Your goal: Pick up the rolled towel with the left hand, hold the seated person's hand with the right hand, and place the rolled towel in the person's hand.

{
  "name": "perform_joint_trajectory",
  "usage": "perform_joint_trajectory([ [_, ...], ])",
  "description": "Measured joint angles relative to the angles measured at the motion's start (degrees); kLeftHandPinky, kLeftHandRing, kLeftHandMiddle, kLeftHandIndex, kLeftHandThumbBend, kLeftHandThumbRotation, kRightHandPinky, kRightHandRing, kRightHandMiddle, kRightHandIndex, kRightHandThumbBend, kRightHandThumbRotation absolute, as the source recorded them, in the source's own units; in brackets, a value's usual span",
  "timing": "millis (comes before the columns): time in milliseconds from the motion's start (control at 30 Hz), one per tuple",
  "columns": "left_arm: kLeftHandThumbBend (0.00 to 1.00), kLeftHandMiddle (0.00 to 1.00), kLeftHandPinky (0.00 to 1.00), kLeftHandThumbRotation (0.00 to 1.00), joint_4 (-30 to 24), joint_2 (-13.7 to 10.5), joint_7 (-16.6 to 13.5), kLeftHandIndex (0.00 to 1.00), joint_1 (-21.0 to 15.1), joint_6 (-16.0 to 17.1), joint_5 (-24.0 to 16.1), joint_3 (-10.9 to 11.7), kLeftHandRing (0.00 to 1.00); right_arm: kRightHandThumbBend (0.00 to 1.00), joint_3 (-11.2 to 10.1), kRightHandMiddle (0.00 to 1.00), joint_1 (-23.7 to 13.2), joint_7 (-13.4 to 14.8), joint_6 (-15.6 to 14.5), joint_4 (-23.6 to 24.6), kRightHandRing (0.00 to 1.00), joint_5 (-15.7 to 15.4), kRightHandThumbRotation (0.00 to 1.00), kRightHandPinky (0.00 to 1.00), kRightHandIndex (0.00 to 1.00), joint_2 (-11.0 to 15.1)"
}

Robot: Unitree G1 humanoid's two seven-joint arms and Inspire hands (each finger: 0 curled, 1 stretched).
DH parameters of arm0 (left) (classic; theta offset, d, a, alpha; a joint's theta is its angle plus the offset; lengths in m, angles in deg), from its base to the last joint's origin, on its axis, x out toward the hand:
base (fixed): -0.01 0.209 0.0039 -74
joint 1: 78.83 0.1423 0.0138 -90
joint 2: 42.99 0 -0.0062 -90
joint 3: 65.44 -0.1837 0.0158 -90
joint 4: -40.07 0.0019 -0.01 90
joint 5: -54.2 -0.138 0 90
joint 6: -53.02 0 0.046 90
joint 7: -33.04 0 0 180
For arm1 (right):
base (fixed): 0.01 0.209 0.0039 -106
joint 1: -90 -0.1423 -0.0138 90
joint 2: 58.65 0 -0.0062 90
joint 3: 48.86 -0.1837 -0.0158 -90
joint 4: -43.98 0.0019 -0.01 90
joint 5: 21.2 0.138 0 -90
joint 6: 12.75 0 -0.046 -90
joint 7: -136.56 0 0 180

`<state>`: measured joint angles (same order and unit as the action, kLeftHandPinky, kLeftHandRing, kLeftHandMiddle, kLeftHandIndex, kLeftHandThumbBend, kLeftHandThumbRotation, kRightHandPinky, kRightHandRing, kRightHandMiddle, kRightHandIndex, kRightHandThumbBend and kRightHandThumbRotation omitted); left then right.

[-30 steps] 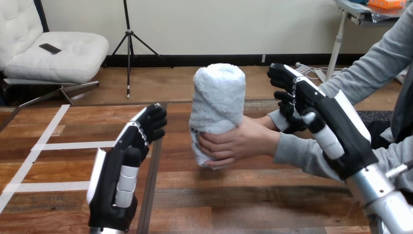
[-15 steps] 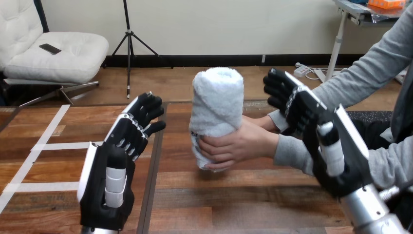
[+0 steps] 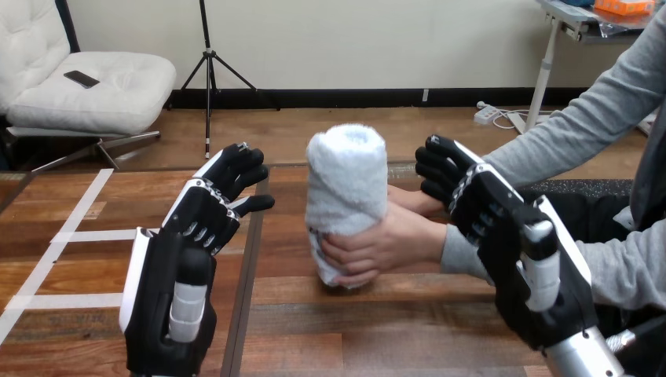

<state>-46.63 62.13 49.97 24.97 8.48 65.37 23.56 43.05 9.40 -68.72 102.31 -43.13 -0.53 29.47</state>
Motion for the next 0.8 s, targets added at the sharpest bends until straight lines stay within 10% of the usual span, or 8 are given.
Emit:
perform_joint_trajectory([
  [800, 0.95, 0.84, 0.76, 0.99, 0.0, 0.8, -2.6, 0.81, 0.4, 2.8, -3.3, 0.1, 0.84, 1.00, 1.5, 0.94, 2.1, -4.2, -1.0, 1.0, 0.96, -0.4, 1.00, 1.00, 0.92, -2.1],
])
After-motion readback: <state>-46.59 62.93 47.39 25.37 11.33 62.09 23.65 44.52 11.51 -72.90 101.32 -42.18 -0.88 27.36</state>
